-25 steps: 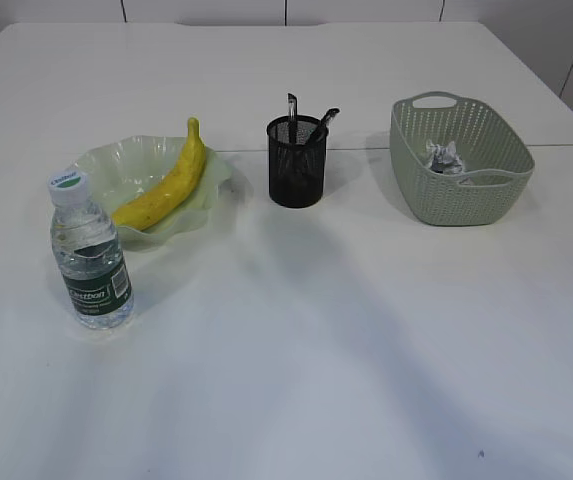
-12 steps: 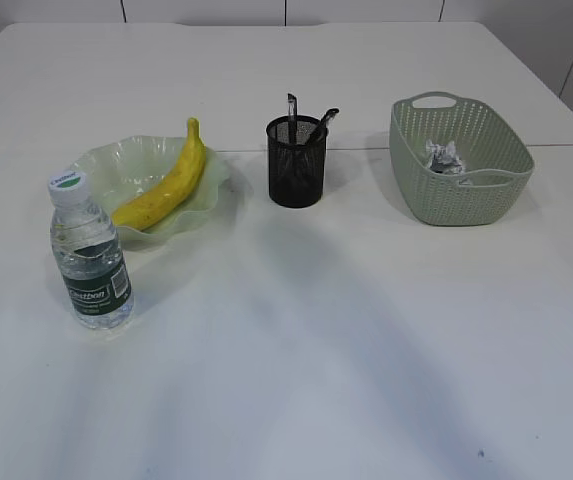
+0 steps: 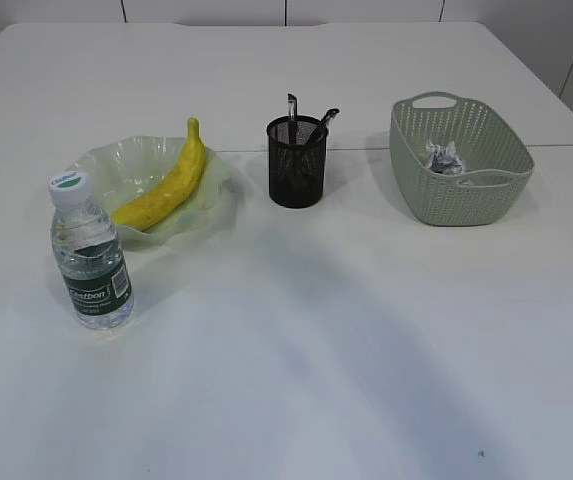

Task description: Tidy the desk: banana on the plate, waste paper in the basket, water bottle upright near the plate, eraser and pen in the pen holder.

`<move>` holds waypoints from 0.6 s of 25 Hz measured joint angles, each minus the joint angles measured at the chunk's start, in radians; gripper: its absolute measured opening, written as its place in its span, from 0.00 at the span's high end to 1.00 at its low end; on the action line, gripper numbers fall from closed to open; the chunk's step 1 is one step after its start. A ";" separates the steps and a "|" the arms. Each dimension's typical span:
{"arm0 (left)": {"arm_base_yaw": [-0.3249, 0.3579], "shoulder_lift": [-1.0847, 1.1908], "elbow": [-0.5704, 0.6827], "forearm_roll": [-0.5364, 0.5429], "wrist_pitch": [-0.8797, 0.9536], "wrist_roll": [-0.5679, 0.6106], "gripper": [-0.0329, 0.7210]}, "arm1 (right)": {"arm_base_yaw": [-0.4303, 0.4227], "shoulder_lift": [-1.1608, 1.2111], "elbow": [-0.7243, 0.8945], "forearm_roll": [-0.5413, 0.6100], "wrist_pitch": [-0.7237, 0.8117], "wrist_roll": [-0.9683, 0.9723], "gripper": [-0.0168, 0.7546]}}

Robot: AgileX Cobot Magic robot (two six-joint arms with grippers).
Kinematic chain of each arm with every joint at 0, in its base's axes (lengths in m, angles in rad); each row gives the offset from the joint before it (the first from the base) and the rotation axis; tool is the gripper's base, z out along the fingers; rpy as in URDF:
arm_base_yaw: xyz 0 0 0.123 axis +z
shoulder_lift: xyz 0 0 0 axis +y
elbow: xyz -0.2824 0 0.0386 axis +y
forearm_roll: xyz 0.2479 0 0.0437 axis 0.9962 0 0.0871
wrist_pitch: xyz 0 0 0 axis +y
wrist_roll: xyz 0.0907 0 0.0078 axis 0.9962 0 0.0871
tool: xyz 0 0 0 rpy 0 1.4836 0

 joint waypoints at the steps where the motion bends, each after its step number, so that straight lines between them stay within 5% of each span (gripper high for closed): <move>1: 0.000 -0.006 0.000 0.000 0.010 0.000 0.66 | 0.000 -0.018 0.018 -0.004 0.002 0.000 0.99; 15: 0.000 -0.081 0.000 0.038 0.043 0.000 0.73 | 0.000 -0.401 0.311 -0.047 0.031 0.000 0.99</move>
